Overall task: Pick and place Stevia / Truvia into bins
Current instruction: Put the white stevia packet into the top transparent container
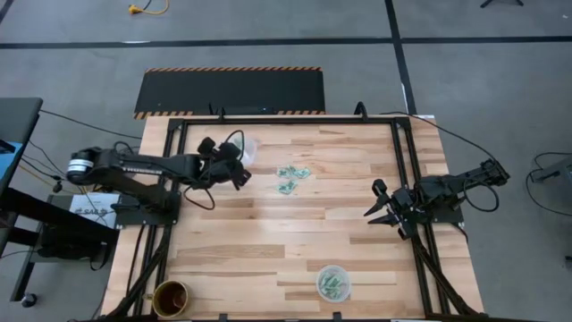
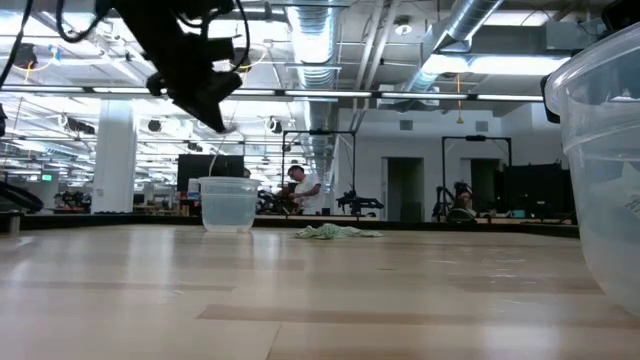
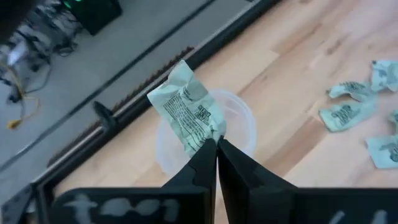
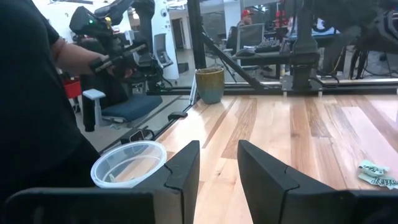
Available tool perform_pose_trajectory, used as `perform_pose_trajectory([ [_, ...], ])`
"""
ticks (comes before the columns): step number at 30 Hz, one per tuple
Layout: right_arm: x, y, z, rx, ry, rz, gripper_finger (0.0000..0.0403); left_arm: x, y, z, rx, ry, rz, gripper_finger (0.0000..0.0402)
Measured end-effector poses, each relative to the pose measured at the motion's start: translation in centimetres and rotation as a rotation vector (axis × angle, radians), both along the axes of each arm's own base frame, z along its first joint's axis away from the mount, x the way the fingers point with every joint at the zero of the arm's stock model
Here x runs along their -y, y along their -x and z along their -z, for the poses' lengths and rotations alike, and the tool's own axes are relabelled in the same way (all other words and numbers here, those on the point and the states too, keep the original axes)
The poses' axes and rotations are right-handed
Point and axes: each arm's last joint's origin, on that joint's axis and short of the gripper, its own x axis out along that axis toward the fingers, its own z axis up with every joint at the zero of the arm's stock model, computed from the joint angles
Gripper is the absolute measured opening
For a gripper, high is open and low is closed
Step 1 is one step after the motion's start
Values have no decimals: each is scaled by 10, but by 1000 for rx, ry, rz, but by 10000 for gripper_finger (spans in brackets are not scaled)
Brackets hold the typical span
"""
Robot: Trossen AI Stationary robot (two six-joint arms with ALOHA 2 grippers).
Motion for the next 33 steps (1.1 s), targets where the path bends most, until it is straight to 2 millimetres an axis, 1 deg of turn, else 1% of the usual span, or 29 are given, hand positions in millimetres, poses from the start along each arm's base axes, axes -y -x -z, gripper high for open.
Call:
perform_pose_trajectory([
  [4,0,0,0,0,0,0,102,-8,-9,5,-12,-5,11,0],
  [8,0,0,0,0,0,0,102,-15,-12,13,-42,2,-16,0],
  [13,0,0,0,0,0,0,102,-18,-14,18,-72,8,-21,5],
  [16,0,0,0,0,0,0,102,-18,-15,17,-69,-9,-11,24],
  [22,0,0,0,0,0,0,102,-18,-14,17,-71,-9,-10,82],
  [25,0,0,0,0,0,0,102,-17,-16,17,-57,13,7,105],
  [26,0,0,0,0,0,0,102,-16,-18,16,-34,28,32,110],
  [28,0,0,0,0,0,0,102,-11,-27,12,19,55,149,116],
  [29,0,0,0,0,0,0,102,-7,-33,8,57,61,238,118],
  [33,0,0,0,0,0,0,102,16,-60,-3,227,78,693,116],
])
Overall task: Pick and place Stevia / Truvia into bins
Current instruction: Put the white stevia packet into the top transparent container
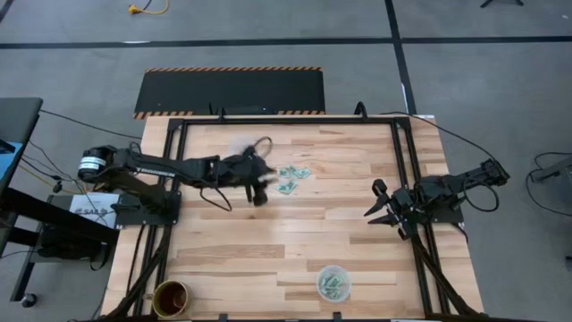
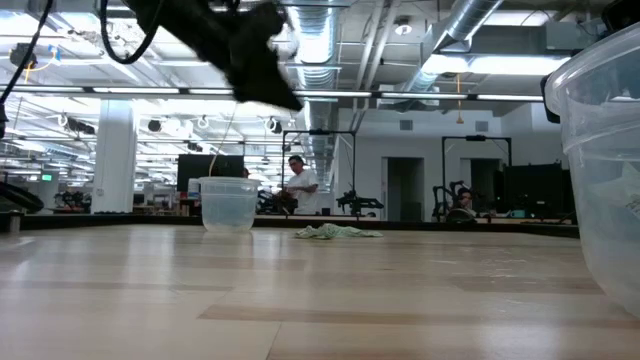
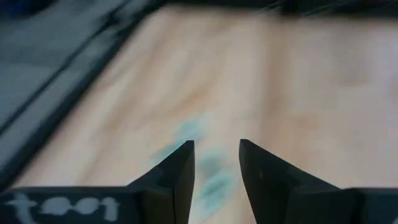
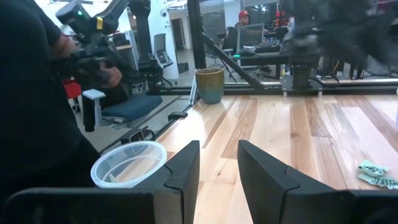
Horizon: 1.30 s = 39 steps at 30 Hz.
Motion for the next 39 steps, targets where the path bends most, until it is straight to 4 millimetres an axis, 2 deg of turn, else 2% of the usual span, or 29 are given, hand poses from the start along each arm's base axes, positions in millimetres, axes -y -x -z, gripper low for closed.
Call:
perform_pose_trajectory([
  [2,0,0,0,0,0,0,102,8,-9,2,38,12,123,113],
  [4,0,0,0,0,0,0,102,10,-15,12,10,27,163,108],
  [8,0,0,0,0,0,0,102,5,-26,44,-95,73,202,96],
  [11,0,0,0,0,0,0,102,-2,-33,59,-106,134,260,88],
  [17,0,0,0,0,0,0,102,-16,-37,80,-171,149,208,83],
  [24,0,0,0,0,0,0,102,-20,-41,107,-260,120,184,83],
  [27,0,0,0,0,0,0,102,-21,-41,114,-291,79,131,83],
  [32,0,0,0,0,0,0,102,-24,-41,115,-299,15,55,83],
  [39,0,0,0,0,0,0,102,-25,-40,115,-317,-10,83,83],
])
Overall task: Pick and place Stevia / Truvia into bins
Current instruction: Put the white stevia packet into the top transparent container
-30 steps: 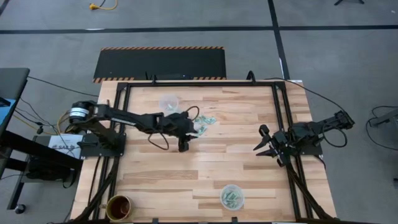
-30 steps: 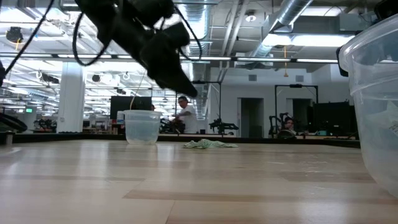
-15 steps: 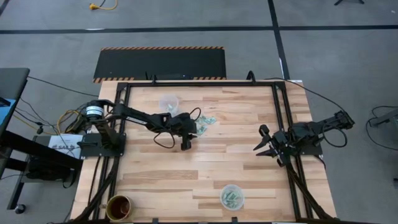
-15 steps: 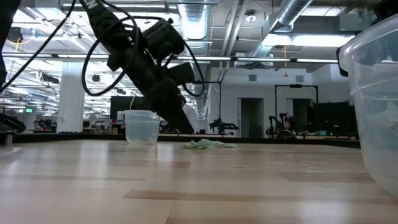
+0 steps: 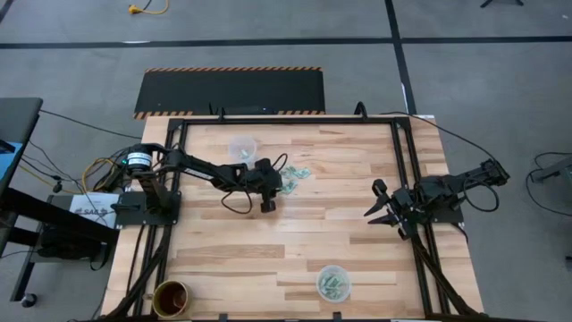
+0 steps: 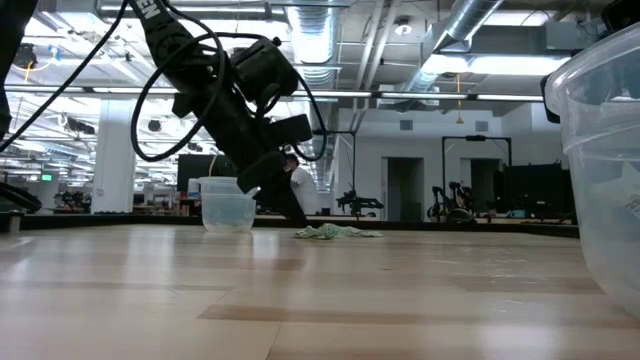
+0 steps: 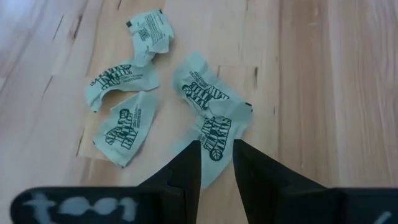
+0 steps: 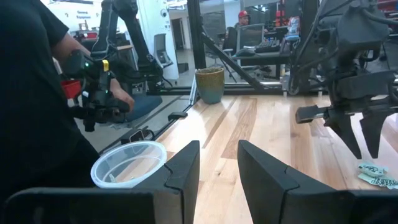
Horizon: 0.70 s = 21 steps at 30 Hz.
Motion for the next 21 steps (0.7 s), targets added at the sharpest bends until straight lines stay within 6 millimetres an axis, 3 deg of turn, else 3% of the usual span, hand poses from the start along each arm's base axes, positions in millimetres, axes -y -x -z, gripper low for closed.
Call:
perform_pose_trajectory([
  [3,0,0,0,0,0,0,102,0,0,0,-3,-6,7,83],
  [11,0,0,0,0,0,0,102,-1,-5,23,-37,16,-13,83],
  [16,0,0,0,0,0,0,102,-1,-6,24,-17,38,-39,81],
  [21,0,0,0,0,0,0,102,3,-7,24,-7,53,-49,37],
])
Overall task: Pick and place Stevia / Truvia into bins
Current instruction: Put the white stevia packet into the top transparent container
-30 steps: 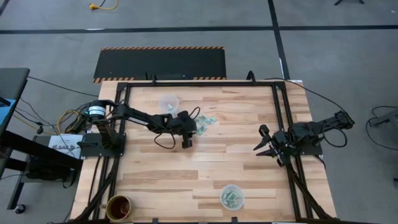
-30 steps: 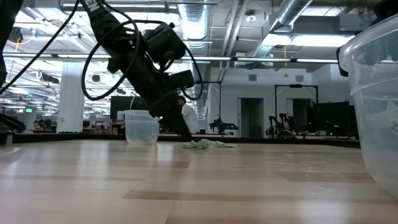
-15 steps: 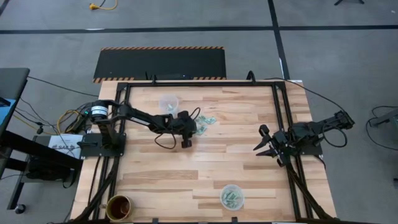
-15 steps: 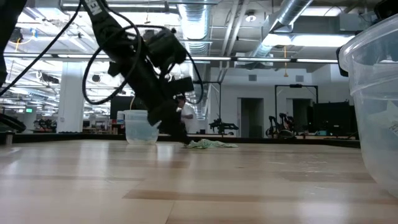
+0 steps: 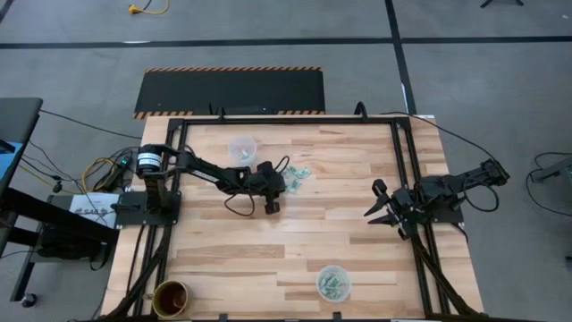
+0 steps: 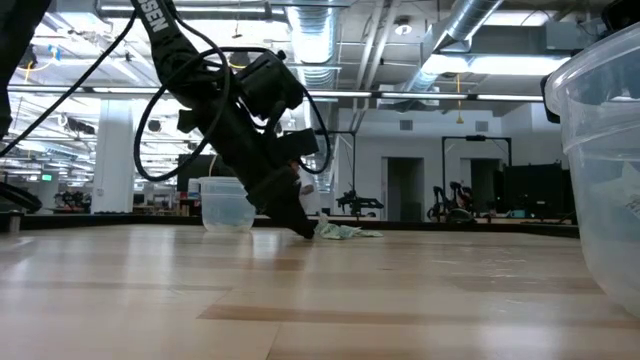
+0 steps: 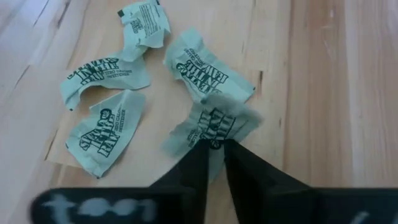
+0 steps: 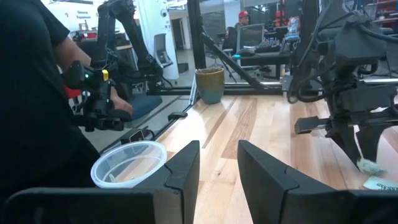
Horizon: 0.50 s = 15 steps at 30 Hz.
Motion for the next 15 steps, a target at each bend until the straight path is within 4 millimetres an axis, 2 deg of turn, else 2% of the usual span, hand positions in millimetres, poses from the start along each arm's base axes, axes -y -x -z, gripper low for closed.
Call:
perform_pose_trajectory([
  [2,0,0,0,0,0,0,102,2,0,0,0,5,-8,11],
  [9,0,0,0,0,0,0,102,9,-3,-8,81,-7,-63,1],
  [15,0,0,0,0,0,0,102,0,-2,-57,284,-60,-134,0],
])
